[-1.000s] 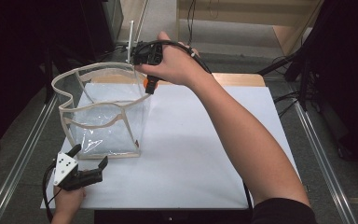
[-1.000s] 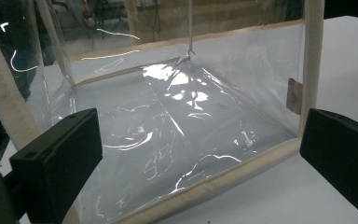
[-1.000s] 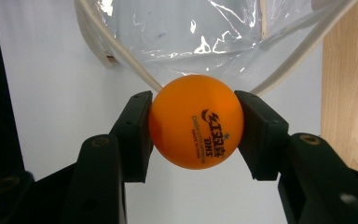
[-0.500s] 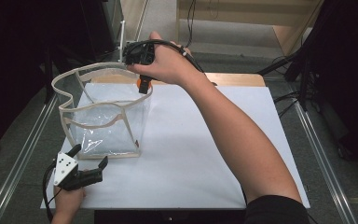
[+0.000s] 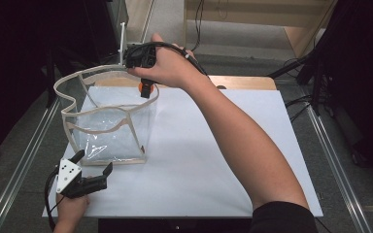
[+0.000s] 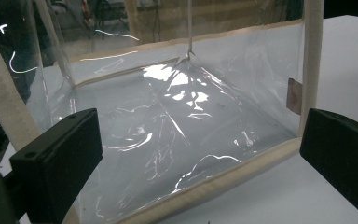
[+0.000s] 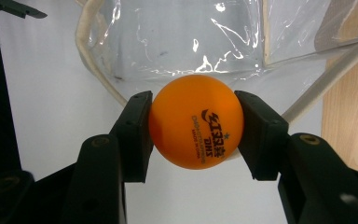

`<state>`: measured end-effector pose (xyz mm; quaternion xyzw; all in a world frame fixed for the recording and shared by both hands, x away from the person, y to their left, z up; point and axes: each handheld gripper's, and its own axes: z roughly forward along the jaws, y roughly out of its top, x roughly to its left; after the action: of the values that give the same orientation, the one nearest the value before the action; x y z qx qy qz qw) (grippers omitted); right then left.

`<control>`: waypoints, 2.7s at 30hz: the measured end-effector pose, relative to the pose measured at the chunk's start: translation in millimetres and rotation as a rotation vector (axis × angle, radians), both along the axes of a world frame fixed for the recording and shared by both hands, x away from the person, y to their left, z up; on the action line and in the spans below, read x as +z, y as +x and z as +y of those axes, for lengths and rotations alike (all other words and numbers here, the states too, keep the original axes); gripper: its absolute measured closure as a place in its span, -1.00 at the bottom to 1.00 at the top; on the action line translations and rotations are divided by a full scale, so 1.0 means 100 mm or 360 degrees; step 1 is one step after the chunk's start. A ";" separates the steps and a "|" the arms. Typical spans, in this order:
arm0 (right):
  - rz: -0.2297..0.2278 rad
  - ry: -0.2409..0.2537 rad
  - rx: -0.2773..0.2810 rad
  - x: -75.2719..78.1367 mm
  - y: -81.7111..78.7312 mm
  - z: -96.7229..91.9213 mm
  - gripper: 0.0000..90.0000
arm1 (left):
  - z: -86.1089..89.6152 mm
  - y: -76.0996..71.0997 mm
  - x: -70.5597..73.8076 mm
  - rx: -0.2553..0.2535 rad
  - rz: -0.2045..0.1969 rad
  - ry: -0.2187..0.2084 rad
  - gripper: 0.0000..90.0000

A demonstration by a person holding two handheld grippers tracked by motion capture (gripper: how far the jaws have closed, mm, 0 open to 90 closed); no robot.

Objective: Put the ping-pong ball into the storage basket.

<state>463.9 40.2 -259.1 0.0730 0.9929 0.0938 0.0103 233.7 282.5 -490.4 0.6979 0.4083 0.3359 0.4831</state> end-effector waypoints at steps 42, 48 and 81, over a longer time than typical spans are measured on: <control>-0.0020 0.0064 -0.0118 -0.16 -0.09 -0.39 -0.98 | 0.00 0.00 0.00 -0.0003 -0.0001 0.0003 -1.00; 0.0008 0.0040 -0.0116 -0.28 -0.13 -0.48 -1.00 | 0.00 0.00 0.00 0.0000 -0.0002 -0.0002 -1.00; 0.0017 0.0052 -0.0191 -0.75 -0.35 -0.97 -1.00 | -0.01 0.00 0.00 0.0000 -0.0002 -0.0004 -1.00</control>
<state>429.3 -57.0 -334.1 0.1331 0.9851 0.1090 0.0093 234.2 281.5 -490.5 0.6971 0.4084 0.3359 0.4842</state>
